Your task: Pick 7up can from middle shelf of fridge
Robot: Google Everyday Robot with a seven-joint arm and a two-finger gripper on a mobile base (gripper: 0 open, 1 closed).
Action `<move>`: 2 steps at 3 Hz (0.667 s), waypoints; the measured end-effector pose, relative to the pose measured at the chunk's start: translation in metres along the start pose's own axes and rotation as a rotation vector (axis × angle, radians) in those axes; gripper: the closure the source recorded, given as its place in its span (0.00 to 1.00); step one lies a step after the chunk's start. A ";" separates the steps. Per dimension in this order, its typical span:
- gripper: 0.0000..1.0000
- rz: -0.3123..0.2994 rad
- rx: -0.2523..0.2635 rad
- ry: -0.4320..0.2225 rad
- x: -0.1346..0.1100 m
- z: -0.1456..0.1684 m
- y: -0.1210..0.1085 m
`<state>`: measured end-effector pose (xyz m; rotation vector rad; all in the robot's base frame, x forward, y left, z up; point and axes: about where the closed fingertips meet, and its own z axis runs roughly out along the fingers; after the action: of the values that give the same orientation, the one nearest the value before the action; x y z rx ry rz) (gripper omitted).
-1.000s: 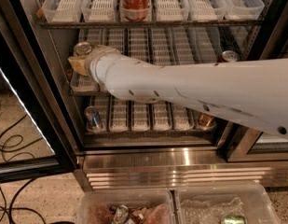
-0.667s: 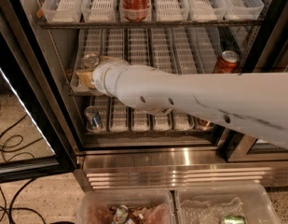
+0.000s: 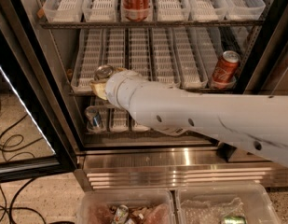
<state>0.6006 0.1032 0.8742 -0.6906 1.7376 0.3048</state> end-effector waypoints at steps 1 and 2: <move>1.00 0.006 0.001 0.006 0.001 0.001 0.000; 1.00 0.037 0.046 0.004 0.011 -0.029 -0.004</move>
Offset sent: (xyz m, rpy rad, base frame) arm -0.0738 -0.0524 -0.0007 0.0357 0.0152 -0.1268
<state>0.5787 0.0809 0.8723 -0.6268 1.7579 0.2889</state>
